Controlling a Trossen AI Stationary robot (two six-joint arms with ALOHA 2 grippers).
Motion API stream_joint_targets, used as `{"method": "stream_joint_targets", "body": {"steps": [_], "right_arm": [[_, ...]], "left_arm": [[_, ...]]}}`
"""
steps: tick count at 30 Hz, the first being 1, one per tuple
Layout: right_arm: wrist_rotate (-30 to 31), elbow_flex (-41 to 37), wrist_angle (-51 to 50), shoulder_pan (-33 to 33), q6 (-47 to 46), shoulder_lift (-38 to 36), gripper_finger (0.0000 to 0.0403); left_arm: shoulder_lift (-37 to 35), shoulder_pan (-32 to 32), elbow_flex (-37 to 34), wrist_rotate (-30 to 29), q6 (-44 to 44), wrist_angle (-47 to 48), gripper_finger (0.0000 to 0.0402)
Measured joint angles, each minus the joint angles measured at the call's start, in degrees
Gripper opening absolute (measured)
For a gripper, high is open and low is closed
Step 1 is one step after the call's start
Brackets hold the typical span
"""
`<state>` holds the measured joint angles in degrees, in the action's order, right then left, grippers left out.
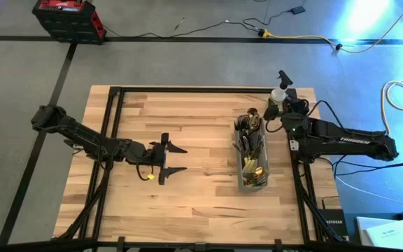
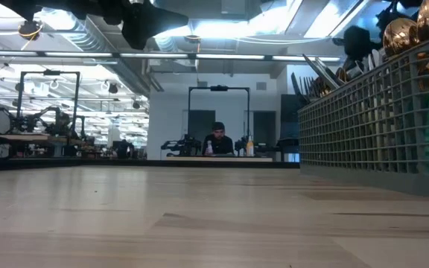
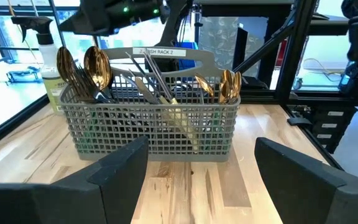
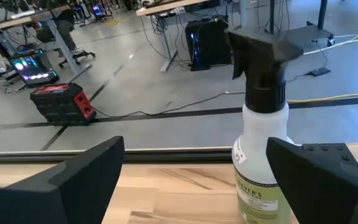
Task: Sort silverware
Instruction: Move the silverware basket to the center of the table
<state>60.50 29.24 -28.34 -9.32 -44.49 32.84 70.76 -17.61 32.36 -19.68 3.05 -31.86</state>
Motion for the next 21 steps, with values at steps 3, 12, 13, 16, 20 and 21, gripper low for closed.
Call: {"method": "stream_joint_targets", "body": {"steps": [3,12,13,16,20,21], "right_arm": [[2.53,1.25,-1.18,3.08,-0.46,0.02,0.0374],[6.88,4.25,-1.51,13.39,-1.13,1.94,0.0371],[7.84,4.93,-1.24,14.85,-0.48,2.46,0.0366],[8.54,7.01,2.97,19.14,3.57,4.28,0.0337],[7.66,9.23,11.72,24.50,13.18,7.74,0.0273],[7.39,9.73,13.16,25.79,14.98,8.61,0.0256]], "left_arm": [[0.00,0.00,0.00,0.00,0.00,-0.02,0.0280],[0.00,0.00,0.00,0.00,0.00,-0.11,0.0280],[0.00,0.00,0.00,0.00,0.00,-0.11,0.0280],[0.00,0.00,0.00,0.00,0.00,-0.11,0.0280],[0.00,0.00,0.00,0.00,0.00,-0.11,0.0280],[0.00,0.00,0.00,0.01,0.00,-0.10,0.0280]]}}
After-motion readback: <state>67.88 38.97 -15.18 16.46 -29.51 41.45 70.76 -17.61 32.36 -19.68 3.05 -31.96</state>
